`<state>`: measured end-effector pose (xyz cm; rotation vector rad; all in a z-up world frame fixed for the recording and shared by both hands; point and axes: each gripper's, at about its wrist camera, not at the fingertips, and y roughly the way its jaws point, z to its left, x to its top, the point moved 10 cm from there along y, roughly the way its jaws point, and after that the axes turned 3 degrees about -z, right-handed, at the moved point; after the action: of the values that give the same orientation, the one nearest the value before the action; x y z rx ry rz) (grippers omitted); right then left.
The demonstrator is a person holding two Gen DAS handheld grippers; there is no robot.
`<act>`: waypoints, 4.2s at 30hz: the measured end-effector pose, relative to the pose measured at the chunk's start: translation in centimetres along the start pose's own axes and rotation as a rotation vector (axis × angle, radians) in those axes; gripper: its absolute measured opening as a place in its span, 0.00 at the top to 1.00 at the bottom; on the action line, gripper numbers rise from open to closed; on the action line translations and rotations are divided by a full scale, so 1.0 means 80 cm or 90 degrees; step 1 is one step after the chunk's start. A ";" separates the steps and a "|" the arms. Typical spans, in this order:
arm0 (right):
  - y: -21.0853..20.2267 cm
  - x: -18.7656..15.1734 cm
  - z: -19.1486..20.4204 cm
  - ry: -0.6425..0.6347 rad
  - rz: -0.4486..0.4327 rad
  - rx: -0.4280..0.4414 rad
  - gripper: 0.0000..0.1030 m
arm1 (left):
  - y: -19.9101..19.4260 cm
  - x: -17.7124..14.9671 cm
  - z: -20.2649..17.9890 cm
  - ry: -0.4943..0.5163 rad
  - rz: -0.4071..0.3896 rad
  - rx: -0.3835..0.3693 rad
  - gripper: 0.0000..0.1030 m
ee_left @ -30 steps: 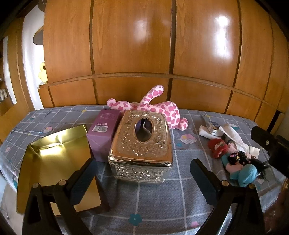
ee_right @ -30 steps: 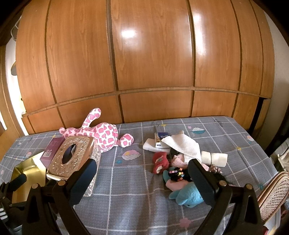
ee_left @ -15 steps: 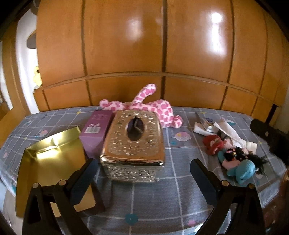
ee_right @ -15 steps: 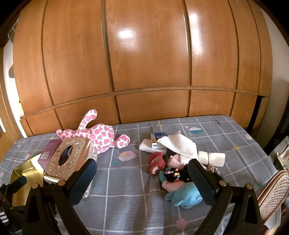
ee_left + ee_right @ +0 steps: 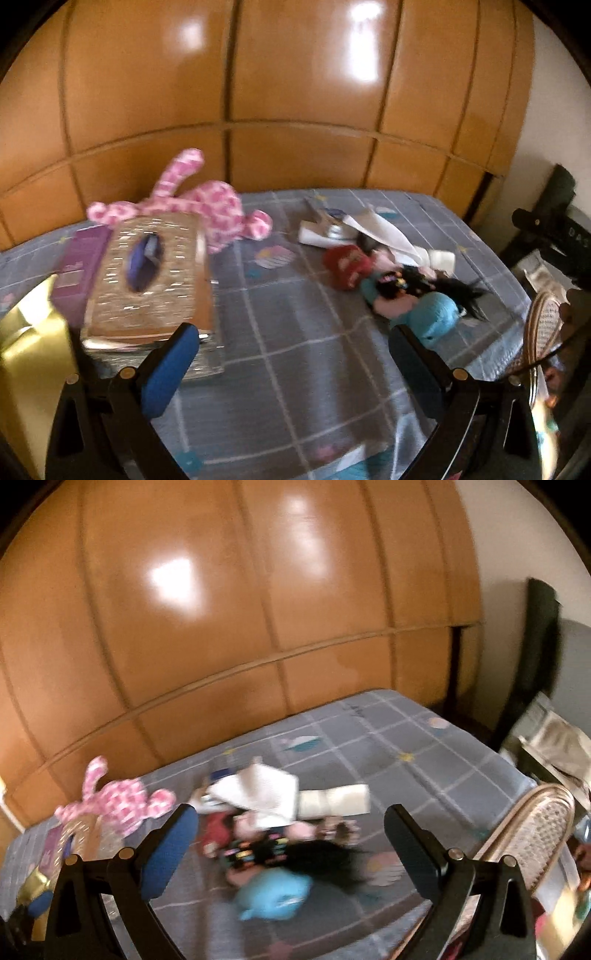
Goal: Organize soft objects
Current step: 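Reach the left tool to the blue plush toy and grasp it, then carry the blue plush toy into the gold tray and release it while the right tool grasps the black-haired doll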
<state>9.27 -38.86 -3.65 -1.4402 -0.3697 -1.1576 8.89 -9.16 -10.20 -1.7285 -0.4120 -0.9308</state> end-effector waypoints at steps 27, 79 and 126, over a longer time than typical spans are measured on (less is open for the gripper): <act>0.034 -0.028 -0.102 0.067 0.061 -0.047 0.00 | 0.173 -0.050 -0.231 0.337 0.129 -0.099 0.19; 0.211 -0.183 0.050 -0.291 0.485 0.103 0.65 | 0.067 0.207 0.176 -0.172 -0.051 -0.028 0.56; 0.132 -0.214 0.092 -0.252 0.361 0.046 0.82 | -0.137 -0.150 0.353 -0.360 -0.015 0.264 0.20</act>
<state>12.91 -28.42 -22.01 -1.5724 -0.2447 -0.4001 4.72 22.75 -15.43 -1.5751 -0.9258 -0.3185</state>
